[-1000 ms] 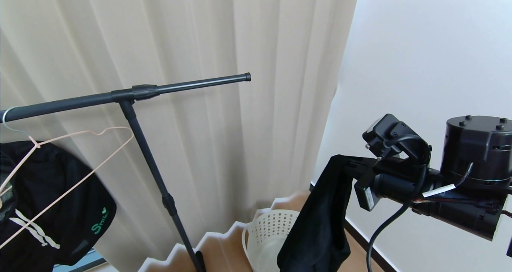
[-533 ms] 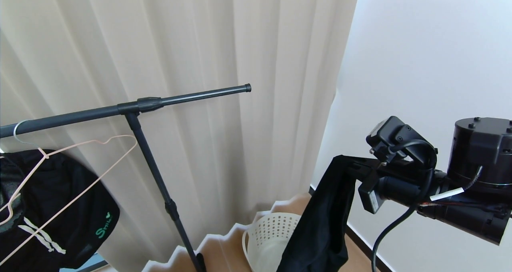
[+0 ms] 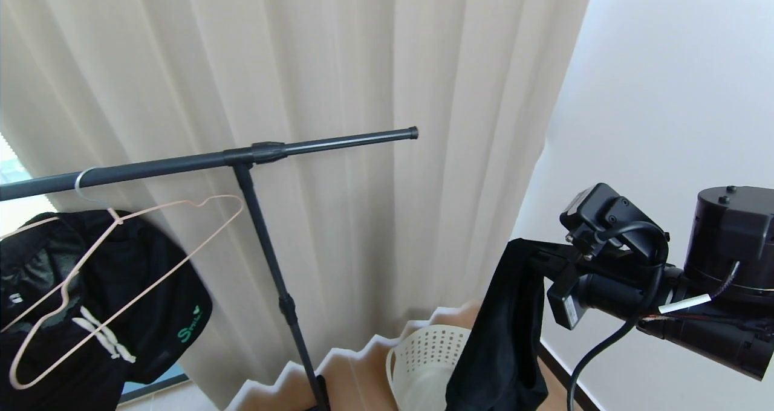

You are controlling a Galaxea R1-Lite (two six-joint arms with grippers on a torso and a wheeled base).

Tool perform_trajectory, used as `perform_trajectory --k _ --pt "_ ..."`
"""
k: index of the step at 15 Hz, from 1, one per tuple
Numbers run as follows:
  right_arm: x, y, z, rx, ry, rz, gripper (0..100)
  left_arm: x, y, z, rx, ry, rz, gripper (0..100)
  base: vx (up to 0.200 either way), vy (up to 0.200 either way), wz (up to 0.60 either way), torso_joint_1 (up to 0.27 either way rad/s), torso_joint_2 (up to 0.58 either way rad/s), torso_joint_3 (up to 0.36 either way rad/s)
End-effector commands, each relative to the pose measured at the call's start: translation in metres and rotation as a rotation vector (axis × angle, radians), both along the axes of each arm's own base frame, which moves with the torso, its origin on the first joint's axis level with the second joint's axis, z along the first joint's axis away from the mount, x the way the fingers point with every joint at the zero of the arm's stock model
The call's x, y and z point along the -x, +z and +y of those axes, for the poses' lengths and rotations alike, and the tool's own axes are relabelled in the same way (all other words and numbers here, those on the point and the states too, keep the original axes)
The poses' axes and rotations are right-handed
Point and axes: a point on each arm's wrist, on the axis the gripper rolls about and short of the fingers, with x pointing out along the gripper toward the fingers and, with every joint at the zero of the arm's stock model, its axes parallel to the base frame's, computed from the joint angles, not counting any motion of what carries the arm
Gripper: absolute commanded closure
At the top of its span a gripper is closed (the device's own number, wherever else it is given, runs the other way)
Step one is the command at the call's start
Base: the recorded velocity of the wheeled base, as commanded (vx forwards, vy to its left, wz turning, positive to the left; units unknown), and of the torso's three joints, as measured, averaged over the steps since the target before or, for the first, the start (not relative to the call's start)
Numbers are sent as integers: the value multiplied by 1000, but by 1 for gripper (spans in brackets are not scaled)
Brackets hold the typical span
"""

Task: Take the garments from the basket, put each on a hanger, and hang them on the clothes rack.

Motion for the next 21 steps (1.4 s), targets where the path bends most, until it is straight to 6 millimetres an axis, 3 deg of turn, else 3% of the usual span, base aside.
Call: perform_trajectory --k 1,5,14,21 --pt "1 -1 0 2 1 2 100 0 0 0 -1 -1 -1 0 0 0 600 17 2 2" --pt "1 -2 0 4 0 5 100 0 0 0 1 0 1 0 0 0 600 0 2 2" --pt "0 -6 0 13 0 17 100 0 0 0 -1 -1 1 0 0 0 0 0 0 0" --pt "-1 -6 1 15 2 20 100 0 0 0 1 -1 1 0 -200 29 0 0 3 -2"
